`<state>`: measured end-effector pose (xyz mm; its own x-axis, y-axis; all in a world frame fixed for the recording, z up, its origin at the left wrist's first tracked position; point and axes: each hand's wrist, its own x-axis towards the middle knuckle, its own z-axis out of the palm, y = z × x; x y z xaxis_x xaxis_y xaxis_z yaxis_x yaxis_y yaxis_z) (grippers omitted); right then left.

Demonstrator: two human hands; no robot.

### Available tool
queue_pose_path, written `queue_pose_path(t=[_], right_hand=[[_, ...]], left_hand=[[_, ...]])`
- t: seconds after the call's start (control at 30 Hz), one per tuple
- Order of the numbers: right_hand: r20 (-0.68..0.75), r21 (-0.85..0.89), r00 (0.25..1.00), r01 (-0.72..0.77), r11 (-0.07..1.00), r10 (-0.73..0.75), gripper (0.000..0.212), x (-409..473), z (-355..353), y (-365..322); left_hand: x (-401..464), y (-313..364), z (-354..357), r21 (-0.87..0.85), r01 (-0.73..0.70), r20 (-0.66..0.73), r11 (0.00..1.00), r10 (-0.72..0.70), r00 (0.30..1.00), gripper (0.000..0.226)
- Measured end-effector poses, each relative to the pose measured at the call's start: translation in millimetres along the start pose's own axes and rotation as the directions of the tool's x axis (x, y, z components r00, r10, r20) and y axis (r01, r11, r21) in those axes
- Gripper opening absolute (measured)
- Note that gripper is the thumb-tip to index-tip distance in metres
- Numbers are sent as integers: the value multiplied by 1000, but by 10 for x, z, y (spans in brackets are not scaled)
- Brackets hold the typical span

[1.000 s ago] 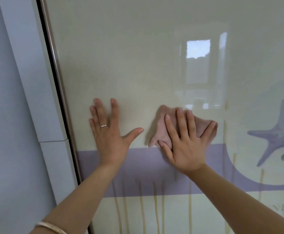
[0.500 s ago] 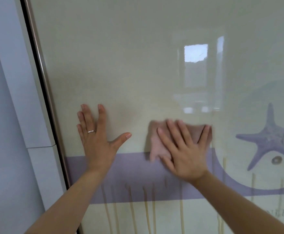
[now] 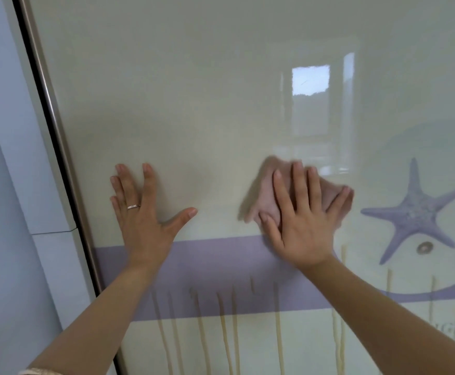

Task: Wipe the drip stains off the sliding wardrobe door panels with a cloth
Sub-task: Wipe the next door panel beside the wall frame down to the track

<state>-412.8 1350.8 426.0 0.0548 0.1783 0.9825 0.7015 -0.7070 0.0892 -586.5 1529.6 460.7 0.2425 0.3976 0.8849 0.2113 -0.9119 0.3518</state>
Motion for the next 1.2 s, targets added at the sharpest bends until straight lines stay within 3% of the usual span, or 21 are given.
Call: queue_pose_path(t=[0.1, 0.23, 0.3, 0.47, 0.67, 0.87, 1.0, 1.1, 1.2], right_hand=[[-27, 6, 1000, -11, 1000, 12, 65, 1, 34, 26], [72, 33, 985, 155, 987, -157, 65, -658, 58, 13], [57, 42, 976, 206, 978, -208, 64, -554, 46, 70], [-46, 62, 995, 91, 994, -88, 65, 59, 27, 28], [59, 57, 943, 323, 945, -326, 67, -448, 45, 98], [-27, 93, 983, 183, 979, -181, 60, 33, 24, -5], [56, 67, 949, 307, 949, -311, 67, -512, 111, -77], [37, 55, 928, 369, 928, -371, 63, -458, 74, -31], [-82, 57, 969, 238, 969, -233, 59, 166, 31, -166]], left_hand=[[-5, 1, -2, -14, 9, 12, 1000, -9, 1000, 107], [5, 6, -20, -1, -6, 20, 1000, 6, 1000, 109], [2, 9, -14, 11, -4, 19, 1000, 4, 1000, 108], [-6, -10, 17, 20, -7, 3, 1000, 7, 1000, 107], [3, -22, -3, 4, -1, 22, 1000, 0, 1000, 104], [-3, -13, -3, -2, 9, 28, 1000, -9, 1000, 104], [4, -5, -19, 14, 10, 33, 1000, -10, 999, 106], [-5, -8, -13, 28, 5, 30, 1000, -6, 1000, 106], [-1, -29, 1, 16, 6, 17, 1000, -6, 1000, 103]])
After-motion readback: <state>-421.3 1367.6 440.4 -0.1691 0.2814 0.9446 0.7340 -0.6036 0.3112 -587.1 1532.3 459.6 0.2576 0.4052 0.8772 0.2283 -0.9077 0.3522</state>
